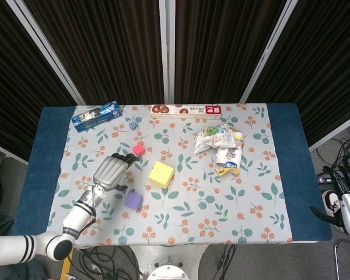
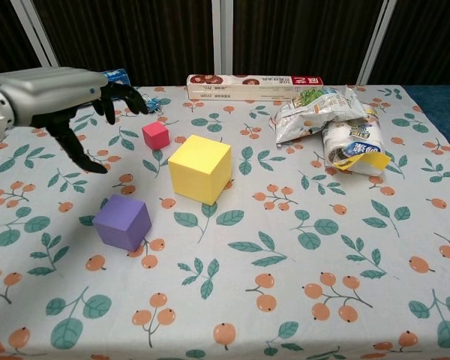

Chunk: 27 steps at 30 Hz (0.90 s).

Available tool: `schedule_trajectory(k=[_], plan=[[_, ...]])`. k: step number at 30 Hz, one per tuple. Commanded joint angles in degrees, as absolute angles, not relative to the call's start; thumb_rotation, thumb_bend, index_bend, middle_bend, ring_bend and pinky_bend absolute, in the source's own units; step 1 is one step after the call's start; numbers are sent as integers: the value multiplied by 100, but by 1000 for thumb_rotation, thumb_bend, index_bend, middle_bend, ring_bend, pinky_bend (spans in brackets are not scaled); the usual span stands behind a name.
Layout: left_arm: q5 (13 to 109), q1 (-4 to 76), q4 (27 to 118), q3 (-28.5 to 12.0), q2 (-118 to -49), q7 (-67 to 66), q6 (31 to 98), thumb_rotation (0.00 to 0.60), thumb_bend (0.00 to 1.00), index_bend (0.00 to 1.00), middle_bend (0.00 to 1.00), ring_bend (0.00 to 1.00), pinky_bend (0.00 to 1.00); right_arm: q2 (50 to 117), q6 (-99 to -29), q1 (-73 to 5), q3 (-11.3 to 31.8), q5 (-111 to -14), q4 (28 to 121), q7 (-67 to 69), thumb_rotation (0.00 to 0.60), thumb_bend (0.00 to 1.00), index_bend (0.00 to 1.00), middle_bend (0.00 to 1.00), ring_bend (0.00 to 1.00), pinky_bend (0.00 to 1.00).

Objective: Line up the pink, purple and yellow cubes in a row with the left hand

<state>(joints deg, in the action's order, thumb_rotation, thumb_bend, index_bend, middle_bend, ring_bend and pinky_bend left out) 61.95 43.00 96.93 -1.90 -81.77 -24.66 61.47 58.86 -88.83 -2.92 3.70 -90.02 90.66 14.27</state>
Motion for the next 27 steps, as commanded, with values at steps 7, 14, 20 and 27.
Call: schedule_trajectory(k=[7, 14, 20, 27], plan=[[7026, 3805, 10207, 403, -8061, -2225, 6254, 600, 72, 279, 321, 353, 286, 5890, -8921, -287, 347, -9059, 9090, 1405, 600, 26, 94, 168, 12, 115], [6797, 3813, 9947, 313, -8539, -2717, 6089, 600, 72, 279, 319, 353, 286, 5867, -8963, -249, 331, -9047, 9085, 1426, 600, 26, 95, 168, 12, 115], [6524, 3855, 9646, 163, -8855, -2938, 5949, 600, 82, 287, 316, 353, 286, 5864, -8961, -245, 327, -9039, 9077, 1443, 600, 26, 94, 168, 12, 115], [6429, 3837, 9457, 136, -9028, -3113, 5910, 600, 154, 425, 399, 356, 286, 5868, -8944, -236, 323, -9006, 9044, 1476, 600, 26, 94, 168, 12, 115]])
